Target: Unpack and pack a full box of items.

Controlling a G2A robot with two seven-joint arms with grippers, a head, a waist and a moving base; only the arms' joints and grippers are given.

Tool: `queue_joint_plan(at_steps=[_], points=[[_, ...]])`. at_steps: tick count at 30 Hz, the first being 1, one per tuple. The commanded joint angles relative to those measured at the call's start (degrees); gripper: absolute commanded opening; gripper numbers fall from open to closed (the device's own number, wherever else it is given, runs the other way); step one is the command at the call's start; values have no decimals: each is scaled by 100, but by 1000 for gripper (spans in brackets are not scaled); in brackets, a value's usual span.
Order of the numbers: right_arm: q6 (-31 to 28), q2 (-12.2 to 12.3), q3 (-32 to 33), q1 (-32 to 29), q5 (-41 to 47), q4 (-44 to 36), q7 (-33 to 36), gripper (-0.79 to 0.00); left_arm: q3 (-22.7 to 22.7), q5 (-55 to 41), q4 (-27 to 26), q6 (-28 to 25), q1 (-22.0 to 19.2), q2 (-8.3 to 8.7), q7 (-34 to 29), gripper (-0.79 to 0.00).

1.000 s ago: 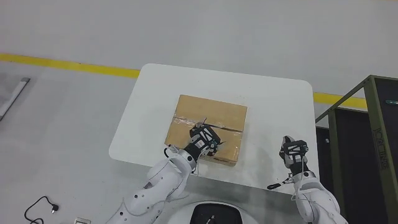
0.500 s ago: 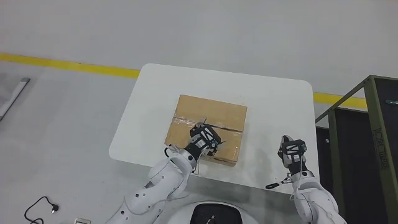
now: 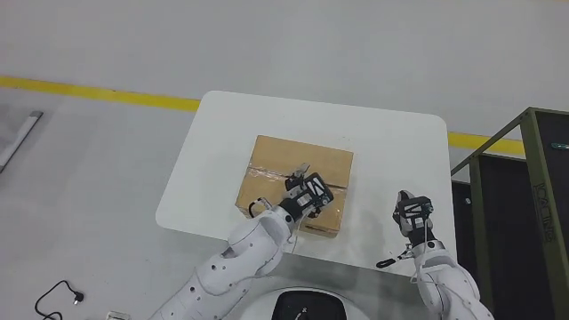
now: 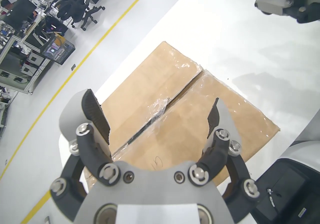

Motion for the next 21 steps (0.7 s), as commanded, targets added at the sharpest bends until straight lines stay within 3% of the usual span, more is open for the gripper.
queue_joint_plan(at_steps=[1, 21], points=[[5, 2, 37, -25, -1, 3, 0, -785, 67, 27, 134, 83, -119, -58, -122, 0], [99, -15, 141, -213, 9, -178, -6, -785, 301, 960, 754, 482, -458, -360, -951, 0]])
